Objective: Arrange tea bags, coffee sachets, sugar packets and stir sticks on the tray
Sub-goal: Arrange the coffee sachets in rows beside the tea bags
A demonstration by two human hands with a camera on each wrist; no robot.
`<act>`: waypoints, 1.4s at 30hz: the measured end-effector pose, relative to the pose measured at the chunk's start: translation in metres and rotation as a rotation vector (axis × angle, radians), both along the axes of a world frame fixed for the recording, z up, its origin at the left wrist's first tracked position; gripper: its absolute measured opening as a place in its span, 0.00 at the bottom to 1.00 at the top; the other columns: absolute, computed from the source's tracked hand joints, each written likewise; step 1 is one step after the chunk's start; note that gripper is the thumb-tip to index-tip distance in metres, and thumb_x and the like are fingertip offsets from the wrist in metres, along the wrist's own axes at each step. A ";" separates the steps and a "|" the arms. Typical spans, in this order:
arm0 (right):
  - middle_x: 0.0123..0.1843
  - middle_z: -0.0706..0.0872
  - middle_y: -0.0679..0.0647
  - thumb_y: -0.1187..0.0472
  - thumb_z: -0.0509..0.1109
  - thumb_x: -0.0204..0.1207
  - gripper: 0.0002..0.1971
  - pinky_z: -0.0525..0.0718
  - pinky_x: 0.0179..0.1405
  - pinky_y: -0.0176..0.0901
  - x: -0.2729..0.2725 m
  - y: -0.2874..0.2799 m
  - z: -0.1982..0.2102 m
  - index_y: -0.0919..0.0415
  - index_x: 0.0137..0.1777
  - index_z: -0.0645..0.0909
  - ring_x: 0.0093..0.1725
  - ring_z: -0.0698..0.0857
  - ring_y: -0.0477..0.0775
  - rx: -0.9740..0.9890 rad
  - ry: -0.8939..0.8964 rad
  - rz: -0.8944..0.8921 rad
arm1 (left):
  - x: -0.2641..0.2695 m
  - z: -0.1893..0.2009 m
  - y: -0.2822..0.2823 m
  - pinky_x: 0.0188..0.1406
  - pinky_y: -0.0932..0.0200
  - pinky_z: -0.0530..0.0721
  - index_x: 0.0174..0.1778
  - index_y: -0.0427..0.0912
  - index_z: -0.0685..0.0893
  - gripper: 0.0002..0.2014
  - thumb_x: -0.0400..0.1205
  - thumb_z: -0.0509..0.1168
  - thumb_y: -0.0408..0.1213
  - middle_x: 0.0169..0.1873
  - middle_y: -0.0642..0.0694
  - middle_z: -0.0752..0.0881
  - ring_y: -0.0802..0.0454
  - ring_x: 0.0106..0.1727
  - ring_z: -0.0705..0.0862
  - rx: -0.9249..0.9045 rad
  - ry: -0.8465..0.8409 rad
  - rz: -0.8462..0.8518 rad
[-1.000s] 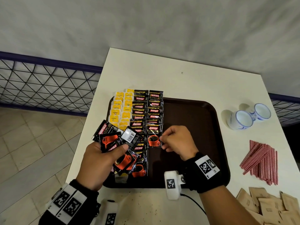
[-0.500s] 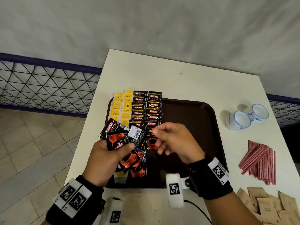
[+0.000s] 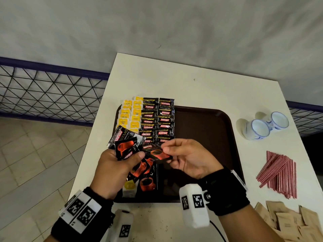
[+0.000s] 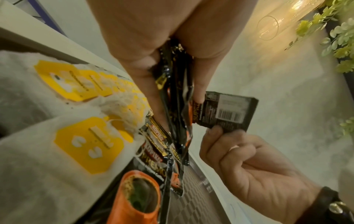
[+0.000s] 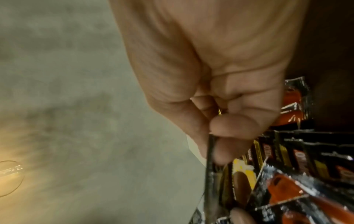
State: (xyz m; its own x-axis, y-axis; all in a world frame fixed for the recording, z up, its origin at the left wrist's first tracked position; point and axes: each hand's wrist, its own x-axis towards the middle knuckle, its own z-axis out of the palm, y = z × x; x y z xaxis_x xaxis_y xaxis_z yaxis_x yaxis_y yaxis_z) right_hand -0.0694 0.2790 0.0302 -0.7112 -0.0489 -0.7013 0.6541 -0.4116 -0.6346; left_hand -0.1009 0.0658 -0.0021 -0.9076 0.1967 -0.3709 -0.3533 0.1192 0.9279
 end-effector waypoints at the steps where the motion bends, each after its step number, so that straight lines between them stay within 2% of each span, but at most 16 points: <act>1: 0.43 0.89 0.61 0.73 0.73 0.74 0.10 0.78 0.23 0.33 0.001 0.003 -0.001 0.66 0.54 0.86 0.32 0.84 0.50 0.018 0.016 0.002 | 0.000 0.001 0.000 0.48 0.49 0.89 0.48 0.41 0.93 0.06 0.76 0.78 0.31 0.43 0.43 0.95 0.44 0.46 0.94 0.015 -0.009 0.016; 4: 0.52 0.87 0.63 0.74 0.73 0.74 0.18 0.82 0.26 0.36 0.004 0.011 -0.006 0.64 0.63 0.84 0.42 0.86 0.55 0.061 0.043 -0.006 | -0.002 0.001 -0.001 0.52 0.50 0.88 0.52 0.40 0.93 0.08 0.77 0.77 0.32 0.46 0.44 0.95 0.47 0.49 0.94 0.043 -0.044 0.033; 6: 0.53 0.85 0.63 0.74 0.74 0.74 0.16 0.84 0.27 0.39 0.006 0.015 -0.009 0.62 0.61 0.85 0.45 0.84 0.58 0.105 0.038 -0.012 | -0.002 0.001 -0.002 0.54 0.49 0.89 0.53 0.40 0.93 0.09 0.77 0.77 0.32 0.48 0.45 0.95 0.47 0.52 0.94 0.045 -0.041 0.020; 8: 0.46 0.85 0.60 0.74 0.74 0.75 0.10 0.85 0.27 0.42 0.007 0.019 -0.011 0.60 0.51 0.86 0.39 0.83 0.55 0.183 0.018 -0.017 | -0.001 0.001 -0.002 0.58 0.46 0.88 0.55 0.42 0.93 0.10 0.78 0.76 0.31 0.49 0.46 0.95 0.48 0.53 0.93 0.051 -0.039 0.011; 10: 0.39 0.85 0.56 0.73 0.73 0.76 0.09 0.86 0.30 0.43 0.010 0.022 -0.013 0.57 0.44 0.85 0.33 0.83 0.51 0.295 -0.012 -0.021 | 0.001 0.003 -0.002 0.60 0.46 0.88 0.56 0.42 0.93 0.11 0.78 0.75 0.29 0.50 0.47 0.95 0.49 0.55 0.93 0.059 -0.044 0.011; 16: 0.32 0.86 0.54 0.73 0.74 0.75 0.06 0.85 0.30 0.41 0.023 0.028 -0.025 0.61 0.45 0.85 0.30 0.86 0.49 0.524 -0.062 -0.011 | 0.001 0.001 -0.006 0.65 0.38 0.86 0.56 0.41 0.93 0.11 0.79 0.74 0.29 0.52 0.45 0.94 0.47 0.58 0.92 0.072 -0.064 0.007; 21: 0.32 0.86 0.58 0.74 0.73 0.76 0.05 0.82 0.23 0.39 0.025 0.020 -0.029 0.64 0.45 0.84 0.28 0.85 0.53 0.542 -0.046 0.015 | 0.003 0.004 -0.005 0.62 0.44 0.87 0.56 0.39 0.92 0.11 0.79 0.74 0.27 0.51 0.46 0.95 0.49 0.57 0.92 0.075 -0.055 0.010; 26: 0.32 0.87 0.59 0.75 0.72 0.76 0.05 0.82 0.22 0.40 0.023 0.012 -0.034 0.66 0.45 0.83 0.28 0.86 0.54 0.566 -0.034 0.036 | 0.004 0.003 -0.006 0.60 0.47 0.87 0.57 0.39 0.91 0.12 0.79 0.73 0.27 0.51 0.45 0.95 0.50 0.57 0.92 0.090 -0.077 0.017; 32: 0.29 0.87 0.54 0.73 0.73 0.75 0.07 0.74 0.19 0.36 0.018 0.007 -0.038 0.61 0.41 0.83 0.25 0.86 0.49 0.678 -0.023 0.069 | 0.006 -0.001 -0.006 0.67 0.40 0.84 0.56 0.40 0.91 0.12 0.78 0.74 0.27 0.51 0.43 0.94 0.48 0.59 0.92 0.099 -0.108 0.019; 39: 0.33 0.89 0.57 0.70 0.73 0.76 0.05 0.77 0.20 0.38 0.012 0.004 -0.044 0.60 0.42 0.83 0.29 0.90 0.54 0.755 -0.028 0.085 | 0.007 -0.003 -0.002 0.64 0.39 0.86 0.61 0.35 0.87 0.14 0.79 0.73 0.25 0.51 0.40 0.94 0.45 0.58 0.92 0.133 -0.158 0.040; 42: 0.35 0.90 0.57 0.69 0.72 0.76 0.03 0.79 0.21 0.39 0.011 0.003 -0.045 0.61 0.43 0.83 0.29 0.90 0.54 0.775 -0.032 0.093 | 0.006 -0.003 -0.002 0.66 0.36 0.85 0.62 0.35 0.86 0.15 0.79 0.73 0.25 0.51 0.39 0.94 0.44 0.58 0.92 0.139 -0.169 0.045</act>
State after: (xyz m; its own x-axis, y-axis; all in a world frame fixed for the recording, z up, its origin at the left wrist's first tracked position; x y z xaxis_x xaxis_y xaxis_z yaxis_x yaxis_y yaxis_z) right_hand -0.0581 0.2824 -0.0148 -0.7070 0.4047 -0.5800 0.6871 0.1987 -0.6989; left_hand -0.0949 0.0638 -0.0050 -0.8440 0.2172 -0.4905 -0.5072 -0.0255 0.8615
